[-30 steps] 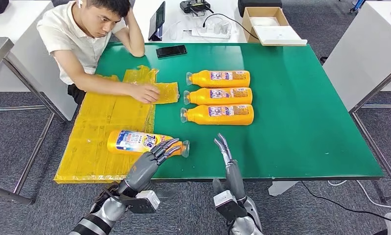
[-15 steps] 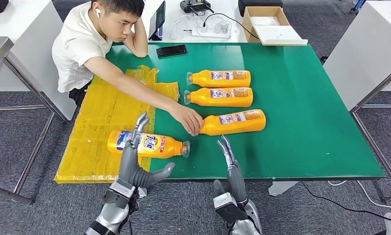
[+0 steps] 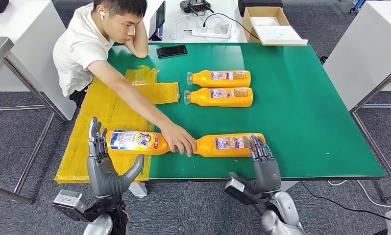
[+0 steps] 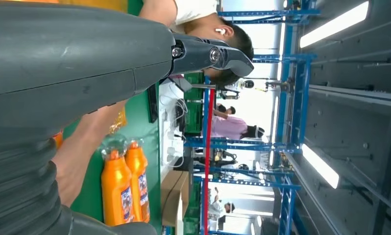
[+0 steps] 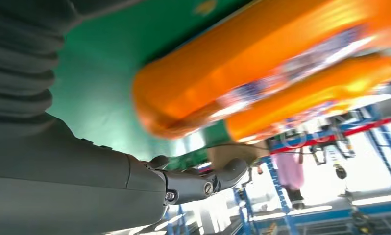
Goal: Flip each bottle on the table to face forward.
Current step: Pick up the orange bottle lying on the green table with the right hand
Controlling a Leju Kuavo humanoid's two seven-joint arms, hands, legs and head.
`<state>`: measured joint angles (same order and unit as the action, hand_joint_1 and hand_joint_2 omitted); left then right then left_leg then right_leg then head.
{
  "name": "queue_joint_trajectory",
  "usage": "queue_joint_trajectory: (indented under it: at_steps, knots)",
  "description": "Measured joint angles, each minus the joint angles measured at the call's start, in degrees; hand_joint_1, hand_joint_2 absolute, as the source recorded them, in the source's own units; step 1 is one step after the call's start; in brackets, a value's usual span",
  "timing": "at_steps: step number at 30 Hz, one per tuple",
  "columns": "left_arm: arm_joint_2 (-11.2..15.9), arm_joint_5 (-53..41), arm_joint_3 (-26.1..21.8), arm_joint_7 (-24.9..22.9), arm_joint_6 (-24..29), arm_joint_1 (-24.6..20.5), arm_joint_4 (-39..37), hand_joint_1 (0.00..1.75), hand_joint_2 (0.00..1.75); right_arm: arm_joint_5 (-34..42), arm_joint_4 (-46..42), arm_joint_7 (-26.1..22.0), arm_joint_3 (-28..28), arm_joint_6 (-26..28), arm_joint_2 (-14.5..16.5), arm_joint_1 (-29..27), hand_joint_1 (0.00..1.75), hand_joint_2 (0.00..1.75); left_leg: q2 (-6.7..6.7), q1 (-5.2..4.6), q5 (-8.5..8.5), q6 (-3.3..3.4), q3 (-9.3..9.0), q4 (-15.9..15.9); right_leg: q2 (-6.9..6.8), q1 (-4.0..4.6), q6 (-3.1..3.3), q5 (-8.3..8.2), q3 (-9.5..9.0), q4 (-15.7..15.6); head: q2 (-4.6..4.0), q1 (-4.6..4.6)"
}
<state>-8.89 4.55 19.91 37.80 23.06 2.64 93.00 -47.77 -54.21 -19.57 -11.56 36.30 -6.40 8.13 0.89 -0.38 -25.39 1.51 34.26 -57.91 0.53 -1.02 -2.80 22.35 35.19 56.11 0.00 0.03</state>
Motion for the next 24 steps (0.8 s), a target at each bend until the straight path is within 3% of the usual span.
queue_joint_trajectory:
  at_steps: [8,18,24]
  knots:
    - [-0.1,-0.2,-0.5,0.0,0.4,0.9,1.3,0.0,1.75,-1.5,3.0,1.2,2.9,0.0,-1.4,1.6,0.0,1.75,0.0,0.07,-0.01,-0.01,0.0,0.0,0.0,0.06,0.02,0.02,0.02,0.0,-0.01,-0.02]
    - [-0.6,-1.4,-0.8,0.0,2.0,0.9,1.3,0.0,1.75,-12.6,6.0,9.5,3.1,-0.3,-1.8,4.2,0.0,1.75,-0.01,0.03,0.0,0.0,-0.02,0.0,0.0,0.02,0.0,0.0,0.01,0.0,-0.01,-0.01]
    - [-0.9,-2.2,-0.7,0.0,2.6,0.9,1.1,0.0,1.75,-14.2,7.9,9.8,3.1,-0.8,-2.1,7.0,0.0,1.75,-0.02,0.03,0.0,0.0,-0.01,0.0,0.01,0.03,0.0,0.0,0.01,0.0,0.0,-0.02]
